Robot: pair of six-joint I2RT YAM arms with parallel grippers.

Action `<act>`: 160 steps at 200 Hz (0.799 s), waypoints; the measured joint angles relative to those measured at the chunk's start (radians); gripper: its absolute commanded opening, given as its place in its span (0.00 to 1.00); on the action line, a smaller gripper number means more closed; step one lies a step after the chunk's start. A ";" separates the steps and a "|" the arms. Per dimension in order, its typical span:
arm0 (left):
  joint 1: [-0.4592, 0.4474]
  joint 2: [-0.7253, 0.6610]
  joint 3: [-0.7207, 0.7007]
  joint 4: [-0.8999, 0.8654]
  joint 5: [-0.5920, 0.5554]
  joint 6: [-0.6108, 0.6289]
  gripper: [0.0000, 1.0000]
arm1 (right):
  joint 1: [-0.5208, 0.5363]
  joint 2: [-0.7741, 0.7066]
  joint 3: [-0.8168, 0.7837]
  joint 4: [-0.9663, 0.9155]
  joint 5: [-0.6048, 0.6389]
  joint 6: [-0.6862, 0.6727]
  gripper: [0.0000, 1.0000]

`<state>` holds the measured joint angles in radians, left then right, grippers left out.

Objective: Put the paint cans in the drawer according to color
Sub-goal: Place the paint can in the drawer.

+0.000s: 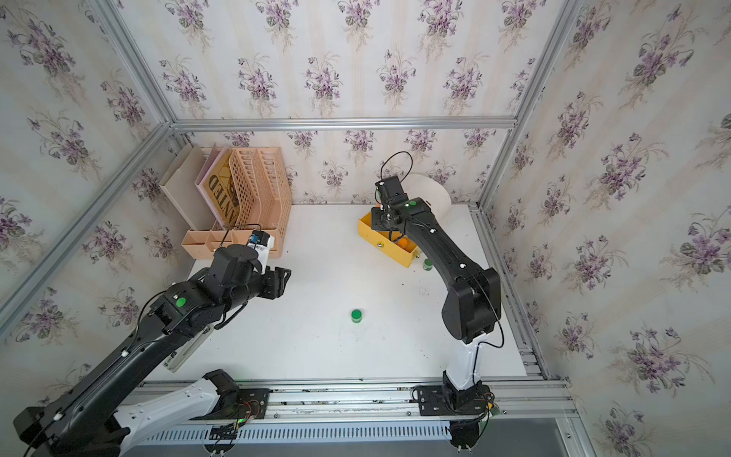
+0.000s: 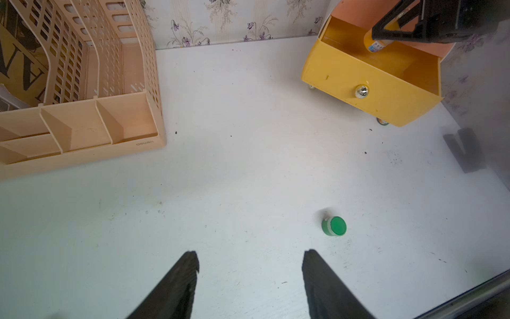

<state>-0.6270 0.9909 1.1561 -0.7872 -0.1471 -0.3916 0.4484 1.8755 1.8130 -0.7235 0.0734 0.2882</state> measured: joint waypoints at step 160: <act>0.000 -0.015 0.028 0.000 -0.007 0.017 0.73 | -0.005 0.064 0.021 0.023 -0.019 -0.026 0.54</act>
<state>-0.6270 0.9760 1.1839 -0.7872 -0.1543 -0.3748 0.4438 1.9400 1.8336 -0.7002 0.0547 0.2626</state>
